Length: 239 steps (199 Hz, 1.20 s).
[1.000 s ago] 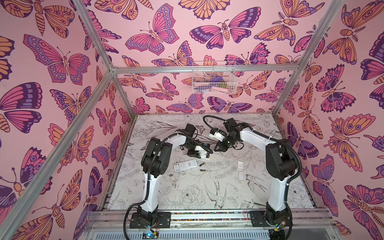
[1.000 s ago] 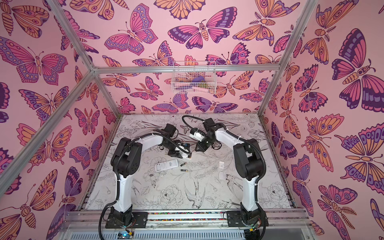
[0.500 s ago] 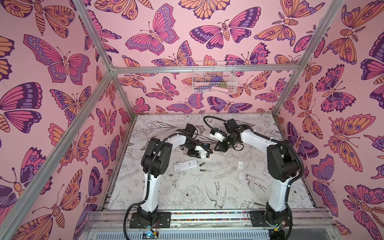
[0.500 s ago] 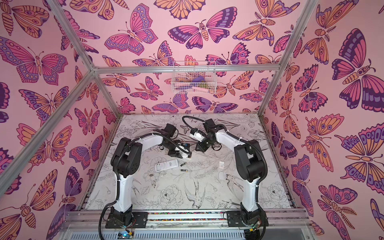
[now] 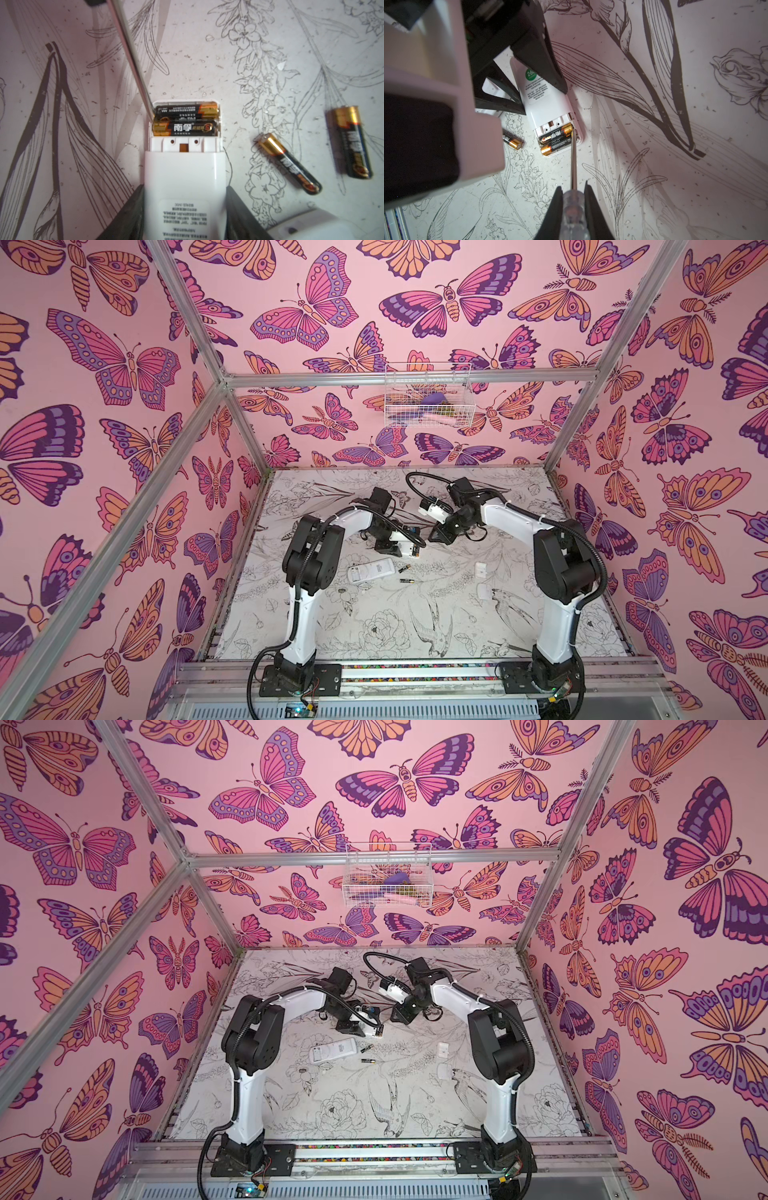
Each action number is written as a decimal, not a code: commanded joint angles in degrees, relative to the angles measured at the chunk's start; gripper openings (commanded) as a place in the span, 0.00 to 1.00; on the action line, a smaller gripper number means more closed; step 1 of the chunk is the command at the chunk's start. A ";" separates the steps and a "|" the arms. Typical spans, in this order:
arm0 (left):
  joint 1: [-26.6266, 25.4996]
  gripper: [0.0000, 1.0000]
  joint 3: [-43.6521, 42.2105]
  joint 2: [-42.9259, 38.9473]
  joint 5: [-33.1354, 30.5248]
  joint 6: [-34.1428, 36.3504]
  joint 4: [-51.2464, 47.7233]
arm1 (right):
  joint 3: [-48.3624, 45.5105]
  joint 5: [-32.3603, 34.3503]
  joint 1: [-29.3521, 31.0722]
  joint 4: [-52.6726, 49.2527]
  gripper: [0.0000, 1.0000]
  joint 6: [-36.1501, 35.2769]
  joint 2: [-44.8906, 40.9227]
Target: Unload the batteries from the remote control
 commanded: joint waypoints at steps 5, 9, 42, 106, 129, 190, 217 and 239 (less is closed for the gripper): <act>-0.87 0.42 -0.85 1.08 -0.58 0.87 -1.88 | 3.01 -6.78 0.90 -6.59 0.00 -2.46 3.62; -0.85 0.42 -0.85 1.12 -0.56 0.87 -1.85 | 3.57 -7.78 0.81 -7.44 0.00 -2.61 3.97; -0.69 0.42 -0.99 1.02 -0.66 1.00 -1.85 | 7.11 -15.89 -0.07 -10.96 0.00 -0.51 5.23; -0.53 0.42 -0.90 1.03 -0.69 0.87 -1.87 | 5.13 -9.63 -1.90 -8.47 0.00 1.65 1.57; -0.61 0.42 -0.89 0.97 -0.47 0.78 -1.88 | 2.72 -3.88 -1.93 -5.07 0.00 1.64 -0.48; -0.65 0.41 -0.74 1.00 -0.64 0.69 -1.95 | 0.39 -0.57 -1.21 0.29 0.00 1.58 -1.60; -0.67 0.41 -0.77 1.11 -0.49 0.69 -1.97 | 0.94 -0.80 -0.58 -0.13 0.00 1.37 -0.43; -0.64 0.41 -0.80 1.07 -0.69 0.71 -1.96 | 0.88 -1.11 -0.45 -0.45 0.00 1.15 0.10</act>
